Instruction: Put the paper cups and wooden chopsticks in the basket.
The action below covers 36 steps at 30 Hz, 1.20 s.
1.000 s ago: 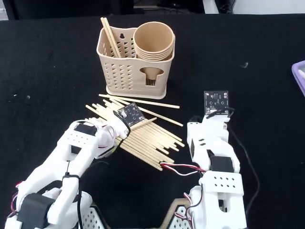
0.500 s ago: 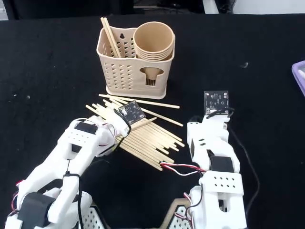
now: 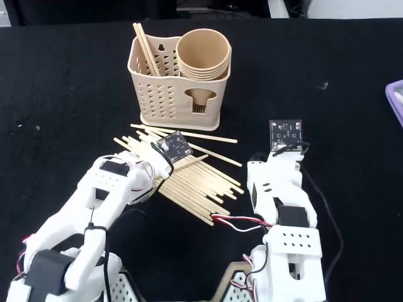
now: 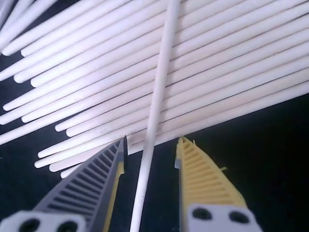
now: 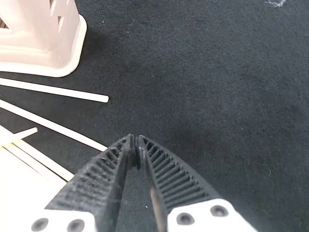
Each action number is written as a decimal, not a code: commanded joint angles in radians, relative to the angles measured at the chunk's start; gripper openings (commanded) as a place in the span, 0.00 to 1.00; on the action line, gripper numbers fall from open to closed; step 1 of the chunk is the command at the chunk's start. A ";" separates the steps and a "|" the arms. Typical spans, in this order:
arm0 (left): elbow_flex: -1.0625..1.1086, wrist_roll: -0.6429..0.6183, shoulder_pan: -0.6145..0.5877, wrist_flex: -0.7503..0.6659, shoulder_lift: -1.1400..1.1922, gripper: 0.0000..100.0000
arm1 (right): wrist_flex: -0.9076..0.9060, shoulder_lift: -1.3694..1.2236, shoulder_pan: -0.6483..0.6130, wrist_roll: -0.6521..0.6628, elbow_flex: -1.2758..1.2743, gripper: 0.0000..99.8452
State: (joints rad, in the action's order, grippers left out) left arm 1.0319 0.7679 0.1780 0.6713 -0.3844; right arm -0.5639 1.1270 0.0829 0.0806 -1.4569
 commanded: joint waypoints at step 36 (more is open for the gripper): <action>-0.028 0.072 0.153 0.298 -0.213 0.05 | 0.023 0.027 0.015 -0.005 0.002 0.01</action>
State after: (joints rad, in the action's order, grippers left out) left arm 1.0196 0.8508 0.2256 0.9643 -0.5393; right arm -0.5639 1.1270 0.0829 0.0806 -1.4569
